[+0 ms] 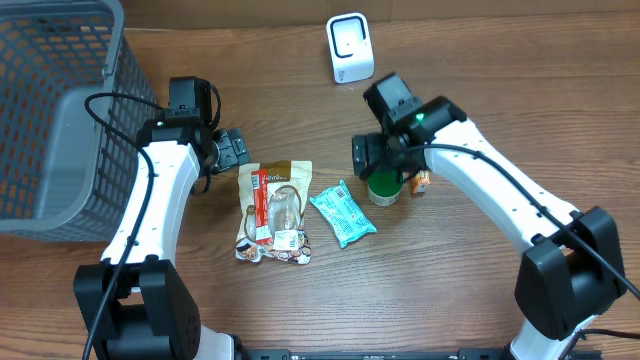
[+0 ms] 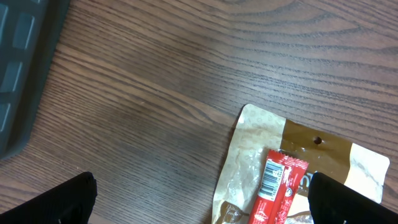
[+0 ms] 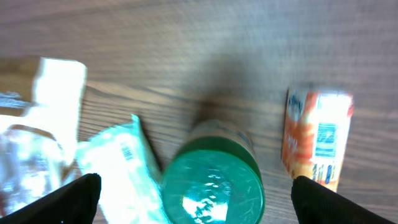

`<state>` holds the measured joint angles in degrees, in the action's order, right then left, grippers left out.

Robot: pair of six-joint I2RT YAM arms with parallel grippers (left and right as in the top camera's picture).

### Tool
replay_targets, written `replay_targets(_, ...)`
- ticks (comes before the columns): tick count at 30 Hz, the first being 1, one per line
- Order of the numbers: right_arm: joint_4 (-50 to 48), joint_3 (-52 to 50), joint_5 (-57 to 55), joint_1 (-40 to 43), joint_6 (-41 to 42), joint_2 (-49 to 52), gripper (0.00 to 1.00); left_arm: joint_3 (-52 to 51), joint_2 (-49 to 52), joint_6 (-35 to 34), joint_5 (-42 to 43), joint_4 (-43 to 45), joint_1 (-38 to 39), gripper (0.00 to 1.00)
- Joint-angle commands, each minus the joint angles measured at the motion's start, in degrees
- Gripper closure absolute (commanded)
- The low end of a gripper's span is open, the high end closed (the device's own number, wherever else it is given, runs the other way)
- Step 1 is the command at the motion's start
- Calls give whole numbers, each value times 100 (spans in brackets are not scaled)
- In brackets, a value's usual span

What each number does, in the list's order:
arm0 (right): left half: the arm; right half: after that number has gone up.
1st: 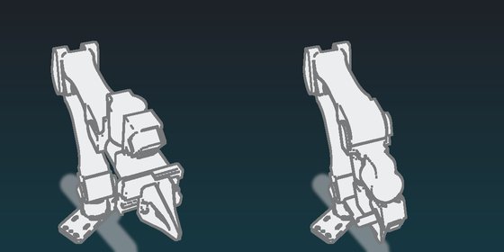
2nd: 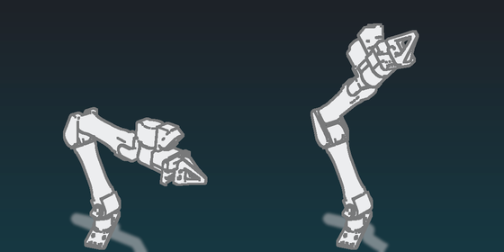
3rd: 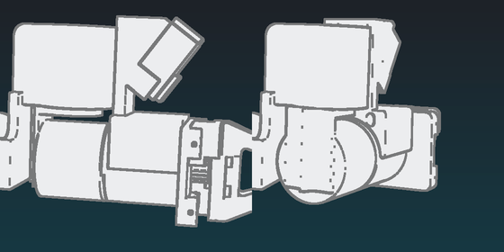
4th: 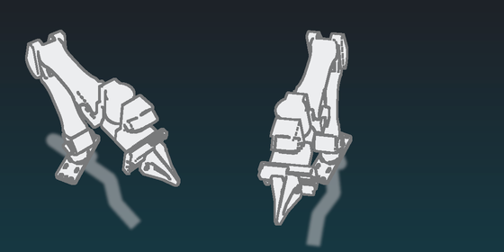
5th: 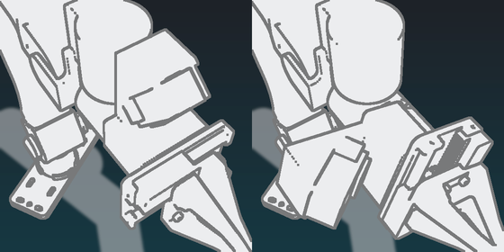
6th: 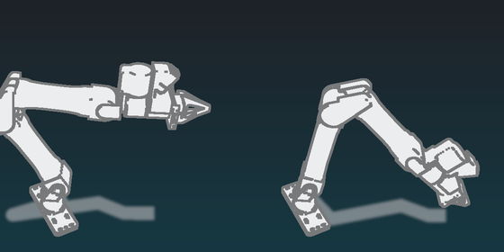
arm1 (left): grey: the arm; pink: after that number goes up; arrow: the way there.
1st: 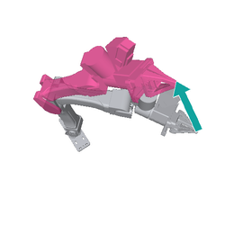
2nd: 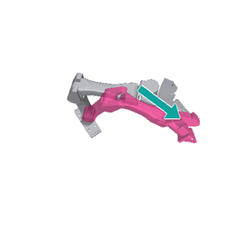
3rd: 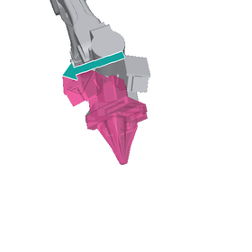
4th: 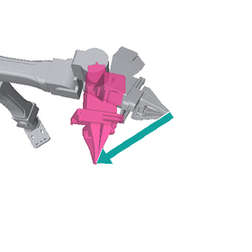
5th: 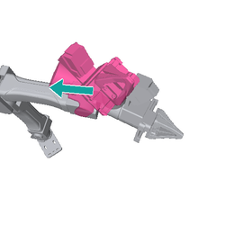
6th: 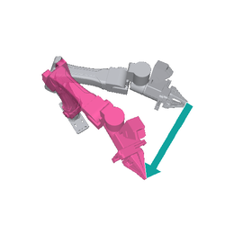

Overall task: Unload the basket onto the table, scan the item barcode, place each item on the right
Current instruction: 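Lower the right gripper over the jar and close on it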

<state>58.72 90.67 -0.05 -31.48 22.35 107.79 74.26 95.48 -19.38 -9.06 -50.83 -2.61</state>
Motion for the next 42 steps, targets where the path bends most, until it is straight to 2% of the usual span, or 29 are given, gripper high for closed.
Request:
replay_targets(1, 144, 164, -33, 9, -304, -28, 0, 101, -35, -57, -9, 9, 35, 0)
replay_targets(11, 400, 87, -31, -111, -544, 496, 0, 101, -35, -57, -9, 9, 35, 0)
replay_targets(21, 442, 76, -50, -177, -616, 1165, 5, 101, -35, -57, -9, 9, 35, 0)
replay_targets(33, 267, -74, -46, -190, -612, 1217, 7, 101, -35, -57, -9, 9, 35, 0)
replay_targets(39, 251, -74, -46, -190, -612, 1217, 18, 101, -35, -57, -9, 9, 35, 0)
replay_targets(42, 249, -74, -28, -195, -610, 1217, 20, 101, -35, -57, -9, 9, 35, 0)
